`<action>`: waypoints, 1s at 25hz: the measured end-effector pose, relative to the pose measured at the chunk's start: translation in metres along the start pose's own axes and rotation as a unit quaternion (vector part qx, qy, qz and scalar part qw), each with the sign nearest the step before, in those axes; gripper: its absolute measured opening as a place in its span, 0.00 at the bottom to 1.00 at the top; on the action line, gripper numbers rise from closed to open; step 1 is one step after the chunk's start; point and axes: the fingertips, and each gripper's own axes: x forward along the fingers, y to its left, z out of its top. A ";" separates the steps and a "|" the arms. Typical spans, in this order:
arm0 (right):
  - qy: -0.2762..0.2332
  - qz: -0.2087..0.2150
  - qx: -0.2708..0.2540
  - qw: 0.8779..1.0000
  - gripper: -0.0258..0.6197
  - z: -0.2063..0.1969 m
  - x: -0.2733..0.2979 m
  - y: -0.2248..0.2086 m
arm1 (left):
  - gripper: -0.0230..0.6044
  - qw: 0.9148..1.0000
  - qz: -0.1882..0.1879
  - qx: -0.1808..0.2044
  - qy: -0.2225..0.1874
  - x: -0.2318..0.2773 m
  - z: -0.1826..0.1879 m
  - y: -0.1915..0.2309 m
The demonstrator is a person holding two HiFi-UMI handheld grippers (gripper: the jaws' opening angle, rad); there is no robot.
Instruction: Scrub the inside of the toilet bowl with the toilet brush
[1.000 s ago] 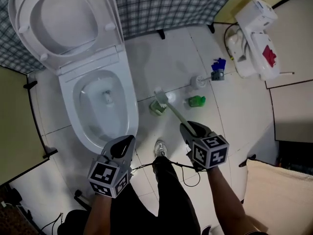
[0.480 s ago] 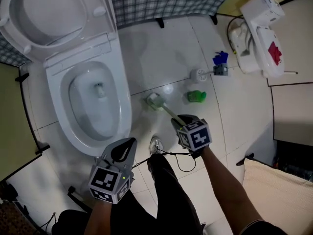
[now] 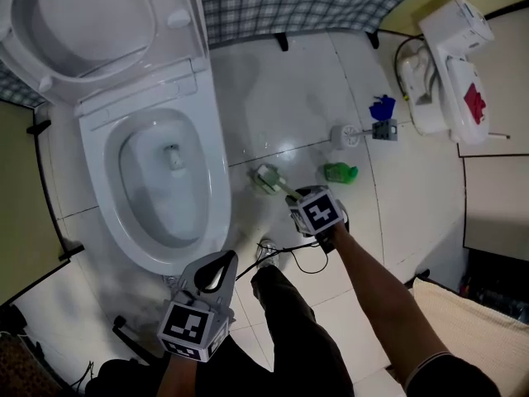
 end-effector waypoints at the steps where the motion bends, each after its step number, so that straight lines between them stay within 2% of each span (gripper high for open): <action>1: 0.010 0.001 -0.001 1.000 0.24 0.000 0.005 -0.001 | 0.04 1.000 0.002 -0.002 -0.001 0.000 0.001 0.002; 9: 0.050 0.000 -0.019 0.999 0.23 -0.006 0.036 0.001 | 0.04 1.000 0.003 0.006 -0.013 -0.006 0.017 0.009; 13: 0.058 -0.036 -0.052 0.996 0.23 -0.011 0.044 -0.004 | 0.04 1.000 -0.002 0.018 -0.010 -0.012 0.021 0.011; 17: 0.038 -0.078 -0.063 0.994 0.25 -0.011 0.039 -0.009 | 0.04 1.000 0.003 0.016 -0.019 -0.018 0.026 0.018; 20: 0.017 -0.088 -0.058 0.994 0.37 -0.007 0.027 -0.009 | 0.04 0.999 0.006 0.027 -0.027 -0.025 0.035 0.023; 23: -0.004 -0.105 -0.041 0.994 0.37 -0.001 0.001 -0.017 | 0.04 0.998 0.013 0.037 -0.041 -0.033 0.051 0.028; 25: -0.037 -0.120 -0.023 0.992 0.37 0.009 -0.031 -0.021 | 0.04 0.997 0.019 0.043 -0.053 -0.044 0.066 0.031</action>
